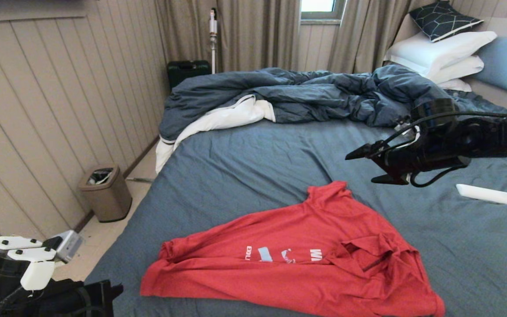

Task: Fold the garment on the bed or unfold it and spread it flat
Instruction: Unford the red T-shirt

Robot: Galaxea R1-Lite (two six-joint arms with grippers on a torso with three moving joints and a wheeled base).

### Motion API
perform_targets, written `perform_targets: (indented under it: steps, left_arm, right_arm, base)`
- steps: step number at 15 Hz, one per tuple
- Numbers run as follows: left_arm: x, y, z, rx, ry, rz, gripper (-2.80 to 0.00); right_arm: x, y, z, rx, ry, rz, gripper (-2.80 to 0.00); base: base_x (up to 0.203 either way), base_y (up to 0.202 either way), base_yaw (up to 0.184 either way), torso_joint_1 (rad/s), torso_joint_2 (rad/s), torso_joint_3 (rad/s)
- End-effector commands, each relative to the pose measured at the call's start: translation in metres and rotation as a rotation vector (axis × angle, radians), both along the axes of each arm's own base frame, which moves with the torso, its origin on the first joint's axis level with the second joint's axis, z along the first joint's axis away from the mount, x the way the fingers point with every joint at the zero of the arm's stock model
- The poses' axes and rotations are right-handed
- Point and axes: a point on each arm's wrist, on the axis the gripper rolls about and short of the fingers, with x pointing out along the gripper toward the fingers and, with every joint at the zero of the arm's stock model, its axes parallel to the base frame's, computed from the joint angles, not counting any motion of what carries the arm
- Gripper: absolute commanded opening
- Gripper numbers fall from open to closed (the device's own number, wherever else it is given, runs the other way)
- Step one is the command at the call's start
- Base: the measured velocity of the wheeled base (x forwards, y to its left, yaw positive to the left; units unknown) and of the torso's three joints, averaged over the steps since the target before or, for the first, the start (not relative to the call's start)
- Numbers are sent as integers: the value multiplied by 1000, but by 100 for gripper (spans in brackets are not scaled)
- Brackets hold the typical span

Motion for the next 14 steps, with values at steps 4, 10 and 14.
perform_targets:
  steps: [4, 10, 14]
  left_arm:
    - [1, 1, 0, 16, -13, 32, -280]
    - [0, 1, -1, 15, -10, 28, -280]
    - [1, 0, -3, 16, 2, 23, -280]
  right_arm:
    - [-46, 2, 11, -46, 8, 16, 0]
    - [-126, 5, -28, -207, 183, 43, -136]
    - [-173, 6, -19, -341, 142, 34, -280]
  base:
    - [0, 0, 0, 0, 0, 0]
    - [0, 0, 0, 0, 0, 0]
    - [0, 0, 0, 0, 0, 0]
